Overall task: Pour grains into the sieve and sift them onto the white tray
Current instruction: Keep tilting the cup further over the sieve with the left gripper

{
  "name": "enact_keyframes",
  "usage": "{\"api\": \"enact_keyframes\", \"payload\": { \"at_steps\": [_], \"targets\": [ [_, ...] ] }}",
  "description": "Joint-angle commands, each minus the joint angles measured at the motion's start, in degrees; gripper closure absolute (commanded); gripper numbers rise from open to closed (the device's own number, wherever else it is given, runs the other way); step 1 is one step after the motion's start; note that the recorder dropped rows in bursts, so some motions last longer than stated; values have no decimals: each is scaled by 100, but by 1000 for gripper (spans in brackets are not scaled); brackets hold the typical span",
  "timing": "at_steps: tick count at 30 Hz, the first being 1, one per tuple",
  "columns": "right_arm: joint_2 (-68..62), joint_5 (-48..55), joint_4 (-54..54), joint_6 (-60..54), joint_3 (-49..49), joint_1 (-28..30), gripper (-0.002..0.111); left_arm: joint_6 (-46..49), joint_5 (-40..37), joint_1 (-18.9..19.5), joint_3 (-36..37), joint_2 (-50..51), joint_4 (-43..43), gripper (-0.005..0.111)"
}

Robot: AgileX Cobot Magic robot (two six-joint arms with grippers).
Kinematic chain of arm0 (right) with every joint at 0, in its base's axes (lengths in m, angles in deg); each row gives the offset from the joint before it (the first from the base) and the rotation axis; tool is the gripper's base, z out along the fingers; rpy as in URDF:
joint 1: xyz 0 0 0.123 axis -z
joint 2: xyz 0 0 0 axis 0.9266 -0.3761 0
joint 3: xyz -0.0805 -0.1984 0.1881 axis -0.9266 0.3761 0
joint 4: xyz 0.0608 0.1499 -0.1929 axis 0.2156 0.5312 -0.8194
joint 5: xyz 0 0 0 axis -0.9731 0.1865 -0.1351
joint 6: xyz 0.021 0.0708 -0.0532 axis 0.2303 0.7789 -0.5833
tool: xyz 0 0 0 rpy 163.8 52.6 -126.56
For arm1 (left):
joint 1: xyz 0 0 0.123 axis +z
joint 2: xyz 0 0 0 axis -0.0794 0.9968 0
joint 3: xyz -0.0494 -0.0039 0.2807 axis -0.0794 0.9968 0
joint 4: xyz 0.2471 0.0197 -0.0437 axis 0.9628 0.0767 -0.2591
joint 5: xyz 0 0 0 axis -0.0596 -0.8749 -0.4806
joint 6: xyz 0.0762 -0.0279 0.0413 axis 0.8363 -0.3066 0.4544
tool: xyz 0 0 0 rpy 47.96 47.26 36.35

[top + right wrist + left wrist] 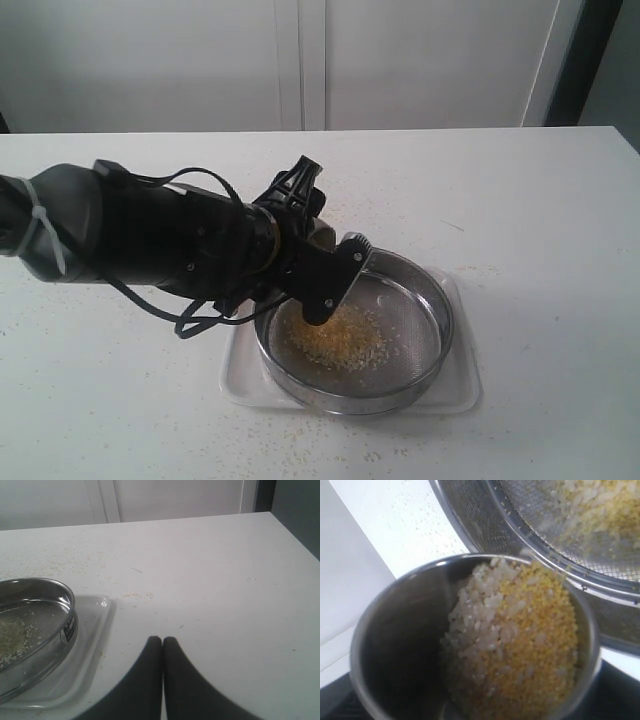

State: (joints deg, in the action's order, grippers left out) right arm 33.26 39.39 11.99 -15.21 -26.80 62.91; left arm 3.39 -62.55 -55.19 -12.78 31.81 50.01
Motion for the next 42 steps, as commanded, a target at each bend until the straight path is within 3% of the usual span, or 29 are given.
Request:
{"api": "enact_keyframes", "payload": {
  "at_steps": [1,42],
  "targets": [
    [25,-45,-12,2,29,33,108,-100,-102,-37,-33,-58,116,107],
    [25,-45,-12,2,29,33,108,-100,-497,-151,-33,-58,912,107]
  ]
}}
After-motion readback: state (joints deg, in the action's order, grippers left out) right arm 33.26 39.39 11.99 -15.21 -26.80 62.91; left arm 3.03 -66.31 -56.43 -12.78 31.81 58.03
